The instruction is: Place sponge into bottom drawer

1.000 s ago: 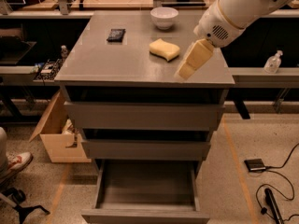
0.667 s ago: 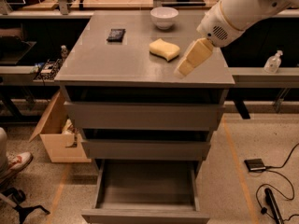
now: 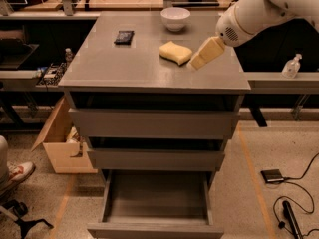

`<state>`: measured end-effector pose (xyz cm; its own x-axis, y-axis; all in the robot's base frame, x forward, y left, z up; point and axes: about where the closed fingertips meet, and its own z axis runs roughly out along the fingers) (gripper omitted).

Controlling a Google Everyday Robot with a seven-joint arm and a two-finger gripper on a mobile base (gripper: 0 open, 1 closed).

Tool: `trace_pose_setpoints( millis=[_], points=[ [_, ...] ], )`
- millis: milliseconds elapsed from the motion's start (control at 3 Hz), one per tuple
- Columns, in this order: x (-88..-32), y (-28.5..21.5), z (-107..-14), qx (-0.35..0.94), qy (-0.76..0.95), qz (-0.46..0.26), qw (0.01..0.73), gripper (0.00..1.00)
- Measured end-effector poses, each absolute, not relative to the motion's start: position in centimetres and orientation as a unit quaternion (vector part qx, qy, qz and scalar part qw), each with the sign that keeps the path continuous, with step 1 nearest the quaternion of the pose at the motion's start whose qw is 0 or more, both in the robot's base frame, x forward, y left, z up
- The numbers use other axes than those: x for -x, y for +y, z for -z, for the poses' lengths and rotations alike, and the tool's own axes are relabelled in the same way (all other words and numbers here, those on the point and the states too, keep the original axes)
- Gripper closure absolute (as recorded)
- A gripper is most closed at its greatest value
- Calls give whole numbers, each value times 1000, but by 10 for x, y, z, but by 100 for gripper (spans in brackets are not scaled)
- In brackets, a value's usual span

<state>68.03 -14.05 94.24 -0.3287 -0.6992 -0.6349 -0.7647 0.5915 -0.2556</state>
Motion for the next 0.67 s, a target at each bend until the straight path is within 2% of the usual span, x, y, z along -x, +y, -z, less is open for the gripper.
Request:
trace_pose_setpoints(
  millis=[333,667],
  points=[
    [-720,-153,-927,412,825,-37,386,0],
    [-753,-156,-905,384,830,-59,401,0]
  ],
)
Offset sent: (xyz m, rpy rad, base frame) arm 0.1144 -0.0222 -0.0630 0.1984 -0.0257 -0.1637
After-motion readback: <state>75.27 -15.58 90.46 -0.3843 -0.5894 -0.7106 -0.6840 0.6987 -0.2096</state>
